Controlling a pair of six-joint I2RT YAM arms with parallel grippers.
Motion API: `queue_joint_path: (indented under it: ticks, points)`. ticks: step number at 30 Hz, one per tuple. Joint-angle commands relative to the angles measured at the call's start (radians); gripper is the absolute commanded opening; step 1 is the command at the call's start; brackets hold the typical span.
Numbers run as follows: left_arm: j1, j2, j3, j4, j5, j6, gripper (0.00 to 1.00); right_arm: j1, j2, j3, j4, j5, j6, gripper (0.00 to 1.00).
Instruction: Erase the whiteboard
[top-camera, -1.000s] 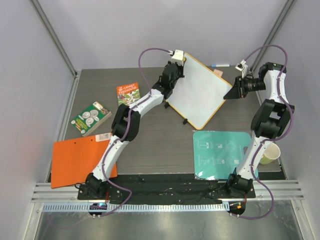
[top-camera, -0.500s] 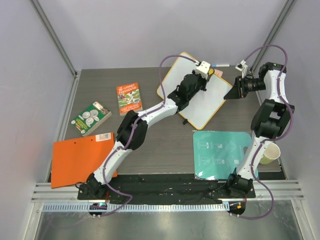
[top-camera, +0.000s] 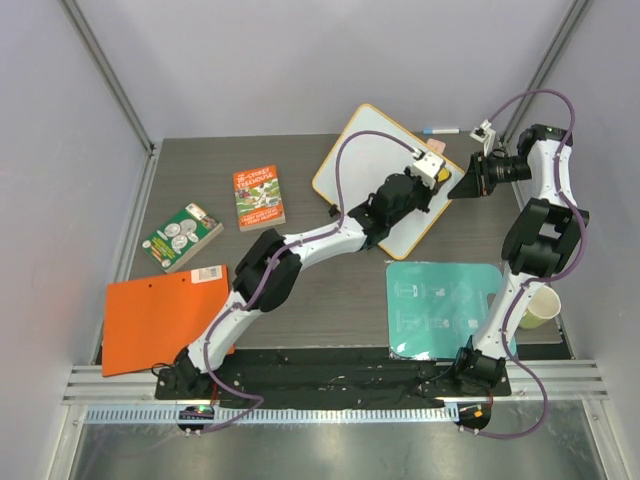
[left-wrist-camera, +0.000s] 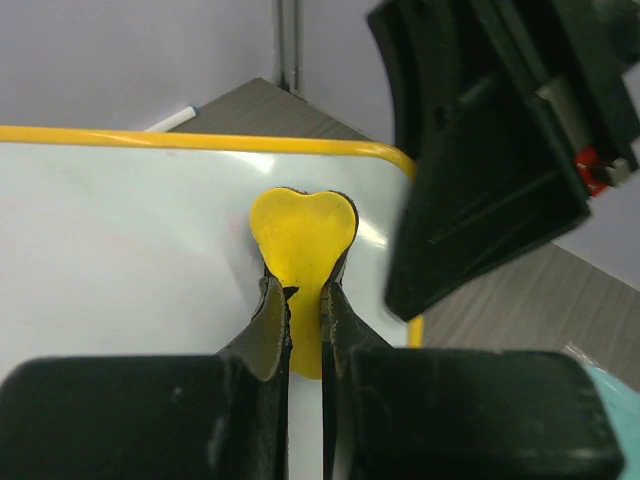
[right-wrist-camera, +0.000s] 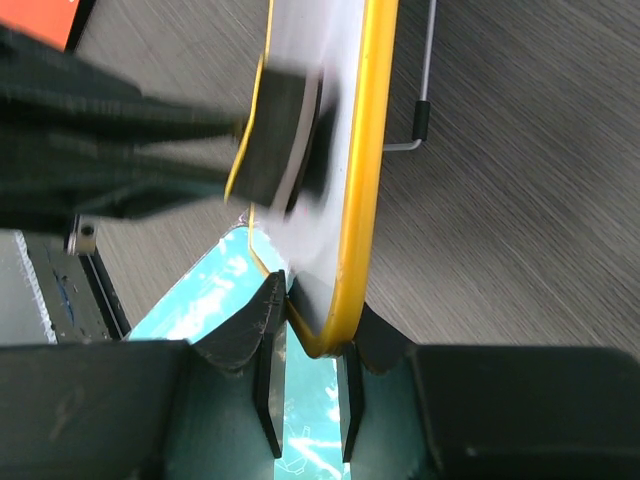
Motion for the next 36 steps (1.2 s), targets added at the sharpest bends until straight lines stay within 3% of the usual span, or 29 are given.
queue_joint_path:
  ticks: [1,6,10,16,22,26,30,36]
  points:
    - [-0.072,-0.02,-0.09,-0.029,0.051,-0.048,0.0,0.036,-0.04,0.006,-0.042,0.155,-0.185,0.01]
    - [-0.09,-0.018,-0.155,0.044,-0.069,-0.057,0.0,0.034,-0.047,-0.008,-0.042,0.157,-0.192,0.01]
    - [-0.089,0.022,-0.06,0.046,-0.195,-0.024,0.0,0.036,-0.049,-0.009,-0.042,0.155,-0.192,0.01]
    - [-0.052,0.065,0.087,0.02,-0.251,-0.008,0.0,0.034,-0.054,-0.008,-0.042,0.157,-0.19,0.01]
    - [-0.017,0.089,0.153,0.057,-0.267,0.009,0.0,0.034,-0.055,-0.003,-0.042,0.151,-0.187,0.01]
    - [-0.003,0.163,0.284,0.018,-0.25,0.012,0.0,0.034,-0.055,0.006,-0.042,0.143,-0.181,0.01]
    - [0.015,0.183,0.296,0.052,-0.256,-0.021,0.0,0.034,-0.054,0.017,-0.042,0.141,-0.176,0.01]
    - [-0.003,0.175,0.261,-0.045,-0.183,-0.03,0.0,0.034,-0.052,0.031,-0.044,0.14,-0.167,0.01]
